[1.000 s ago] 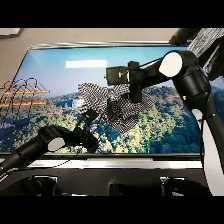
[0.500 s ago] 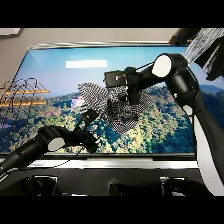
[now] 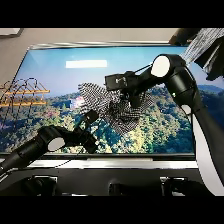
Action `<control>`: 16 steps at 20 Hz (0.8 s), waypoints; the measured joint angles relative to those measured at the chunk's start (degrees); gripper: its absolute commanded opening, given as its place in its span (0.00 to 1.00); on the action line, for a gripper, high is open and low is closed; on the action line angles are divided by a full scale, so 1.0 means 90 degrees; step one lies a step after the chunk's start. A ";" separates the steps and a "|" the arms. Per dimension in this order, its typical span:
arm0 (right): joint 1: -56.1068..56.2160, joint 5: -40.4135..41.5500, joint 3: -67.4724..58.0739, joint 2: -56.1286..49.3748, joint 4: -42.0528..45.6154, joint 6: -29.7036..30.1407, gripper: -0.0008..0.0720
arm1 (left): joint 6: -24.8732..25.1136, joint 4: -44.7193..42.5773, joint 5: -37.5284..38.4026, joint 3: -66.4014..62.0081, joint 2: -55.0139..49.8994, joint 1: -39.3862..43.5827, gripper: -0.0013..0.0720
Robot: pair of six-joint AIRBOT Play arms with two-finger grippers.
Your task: Fold the clothes and pants, and hang the long-sleeved shirts on hangers.
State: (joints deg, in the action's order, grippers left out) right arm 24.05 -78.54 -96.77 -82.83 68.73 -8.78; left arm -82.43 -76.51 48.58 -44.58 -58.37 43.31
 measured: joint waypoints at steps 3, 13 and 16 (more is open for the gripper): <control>0.0012 -0.0136 0.0007 0.0226 0.0153 -0.0151 0.04 | 0.0000 -0.0010 -0.0029 -0.0005 0.0002 -0.0005 0.70; 0.0005 0.0330 0.0000 0.1435 0.0770 -0.2176 0.04 | -0.1902 -0.1056 0.0029 0.0000 0.0940 -0.0821 0.86; 0.0005 0.1166 0.0000 0.1860 0.0367 -0.2960 0.04 | -0.2567 -0.1188 0.0019 0.0000 0.1681 -0.1659 0.86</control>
State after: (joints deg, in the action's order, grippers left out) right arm 24.10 -68.05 -96.77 -66.08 72.03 -35.42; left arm -105.54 -87.20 48.75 -44.58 -43.24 28.38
